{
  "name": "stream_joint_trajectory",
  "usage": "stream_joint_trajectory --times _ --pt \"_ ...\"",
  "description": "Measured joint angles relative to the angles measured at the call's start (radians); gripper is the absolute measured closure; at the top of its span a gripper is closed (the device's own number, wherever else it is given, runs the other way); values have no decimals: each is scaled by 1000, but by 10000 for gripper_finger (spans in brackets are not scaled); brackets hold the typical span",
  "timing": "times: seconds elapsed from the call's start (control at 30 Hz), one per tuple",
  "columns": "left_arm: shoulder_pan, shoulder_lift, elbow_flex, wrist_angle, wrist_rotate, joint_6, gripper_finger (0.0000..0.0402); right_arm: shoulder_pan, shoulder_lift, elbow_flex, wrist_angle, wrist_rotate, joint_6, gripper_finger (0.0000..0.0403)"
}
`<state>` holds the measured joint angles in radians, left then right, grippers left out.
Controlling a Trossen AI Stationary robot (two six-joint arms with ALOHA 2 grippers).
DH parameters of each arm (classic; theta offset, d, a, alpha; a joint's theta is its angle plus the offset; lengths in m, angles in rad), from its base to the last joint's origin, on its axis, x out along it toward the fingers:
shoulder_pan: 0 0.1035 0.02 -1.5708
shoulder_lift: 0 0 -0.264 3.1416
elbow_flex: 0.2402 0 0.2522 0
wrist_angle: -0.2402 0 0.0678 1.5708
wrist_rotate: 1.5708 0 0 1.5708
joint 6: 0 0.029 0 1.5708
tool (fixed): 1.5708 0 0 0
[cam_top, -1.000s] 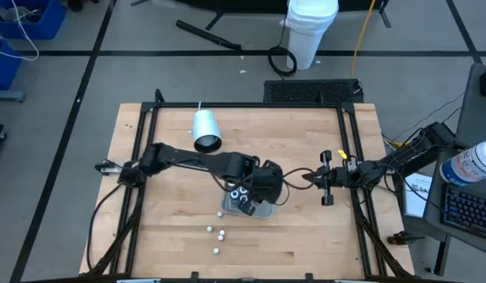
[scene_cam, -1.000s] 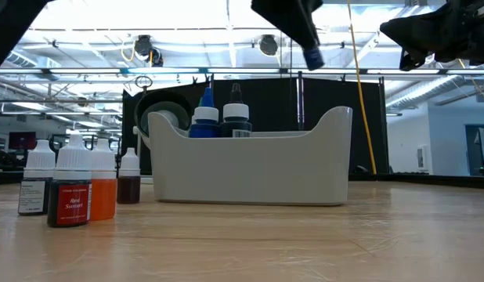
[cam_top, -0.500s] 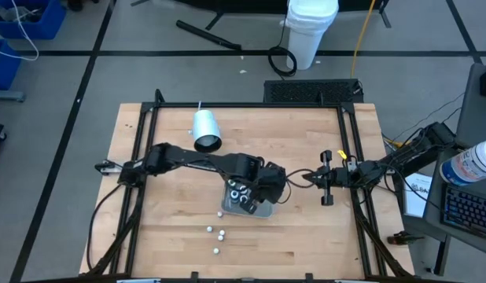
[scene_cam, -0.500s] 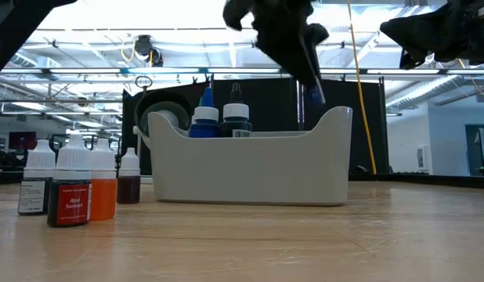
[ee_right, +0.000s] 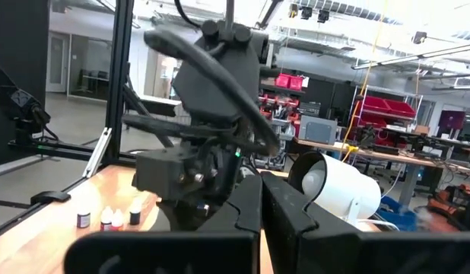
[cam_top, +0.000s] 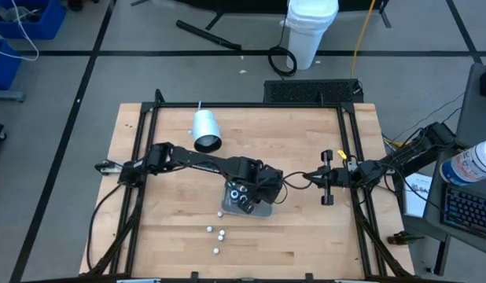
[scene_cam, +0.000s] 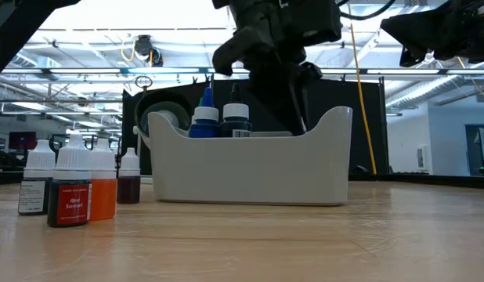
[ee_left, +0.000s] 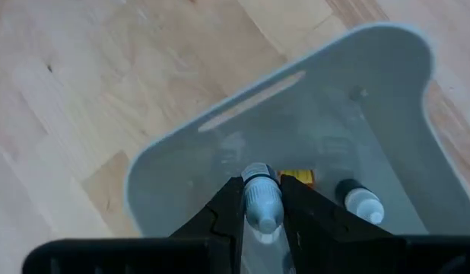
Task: Pick & Place food coloring
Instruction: Put the black food coloring bottle into the gray bin
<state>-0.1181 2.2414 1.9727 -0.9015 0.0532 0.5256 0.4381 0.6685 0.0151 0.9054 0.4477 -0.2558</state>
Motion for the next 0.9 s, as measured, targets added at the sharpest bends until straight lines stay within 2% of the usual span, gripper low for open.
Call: stream_joint_trajectory --times 0.37,0.53,0.9 --pt "2 0 -59 77 5 3 325 0 0 0 -1 0 -8 403" --pt "0 13 -58 104 68 -10 325 0 0 0 -1 0 -19 403" --pt "-1 68 -58 95 51 -6 325 0 -4 0 -5 2 -19 403"
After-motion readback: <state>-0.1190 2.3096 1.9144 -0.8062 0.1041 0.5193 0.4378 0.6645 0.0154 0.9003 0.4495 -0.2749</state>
